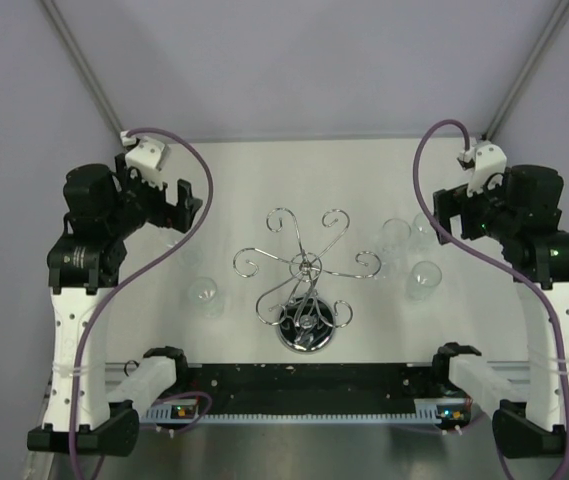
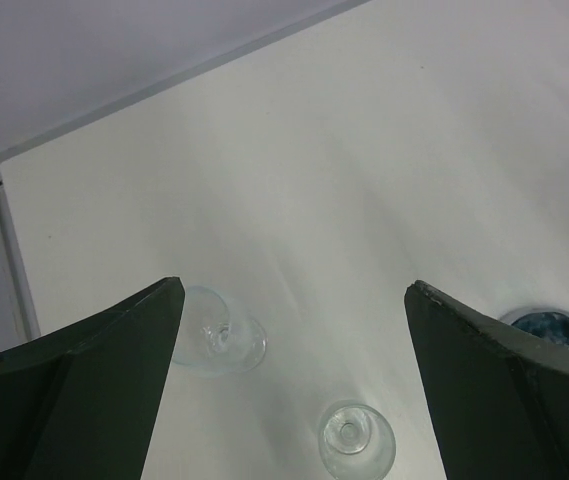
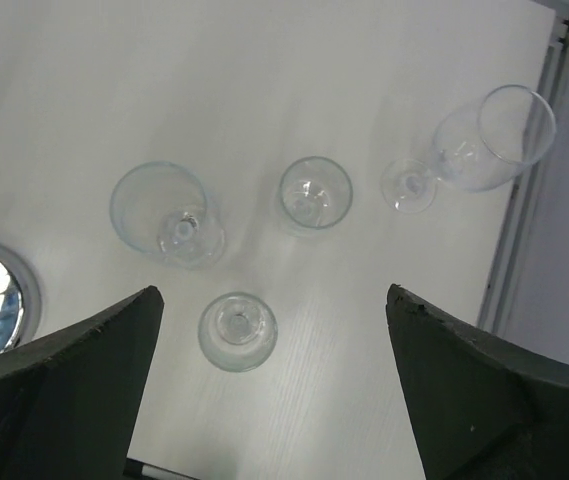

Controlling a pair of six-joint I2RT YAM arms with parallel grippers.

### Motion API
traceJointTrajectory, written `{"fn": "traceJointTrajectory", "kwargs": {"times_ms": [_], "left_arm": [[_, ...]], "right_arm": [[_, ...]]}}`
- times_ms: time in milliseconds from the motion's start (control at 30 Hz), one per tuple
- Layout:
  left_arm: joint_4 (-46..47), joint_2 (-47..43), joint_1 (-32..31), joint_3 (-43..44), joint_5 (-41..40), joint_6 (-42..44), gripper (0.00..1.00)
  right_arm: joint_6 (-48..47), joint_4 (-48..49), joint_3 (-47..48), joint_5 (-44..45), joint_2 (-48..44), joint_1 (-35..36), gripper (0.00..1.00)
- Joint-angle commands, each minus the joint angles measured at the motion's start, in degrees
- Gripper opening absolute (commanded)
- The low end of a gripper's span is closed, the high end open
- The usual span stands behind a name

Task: Place the wine glass upside down on the wine glass rack
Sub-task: Pick up the wine rack from the center of the board.

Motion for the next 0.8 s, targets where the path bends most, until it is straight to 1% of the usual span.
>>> {"fn": "traceJointTrajectory", "kwargs": {"times_ms": [0,133,200,367,433,533,700,767], "left_arm": [[-2.90,-1.41,-0.04,3.32,10.49,2.53,0.98],[-3.52,-1.23,-0.04,4.28,15.94,2.79,0.98],[-3.43,-0.71,-0.04,4.90,19.02,2.27,0.98],[-1.60,0.52,-0.22,5.96,27.90,1.48,0.98],[-0.19,0.96,-0.22,5.69,27.56,1.12,0.98],[1.04,1.93,-0.22,5.26,24.58,0.86,0.98],[4.38,2.46,-0.22,3.24,18.69,-0.46,0.98],[5.00,2.98,-0.30,2.71,16.93,-0.46,0.98]], "right_arm": [[-2.09,-0.71,1.50,-12.45,-1.87,-0.64,0.93],[-2.35,-2.38,4.76,-22.29,-1.44,-0.56,0.93],[-2.00,-2.56,6.69,-25.20,-0.91,0.58,0.93],[-2.71,-1.95,11.08,-26.00,1.02,8.40,0.92],[-2.44,-1.24,13.45,-28.28,2.34,10.16,0.92],[-1.57,-1.15,17.76,-30.92,4.71,13.67,0.90],[0.63,0.86,21.81,-30.93,9.10,22.54,0.88],[0.46,0.96,22.51,-28.40,10.95,27.72,0.87]]}}
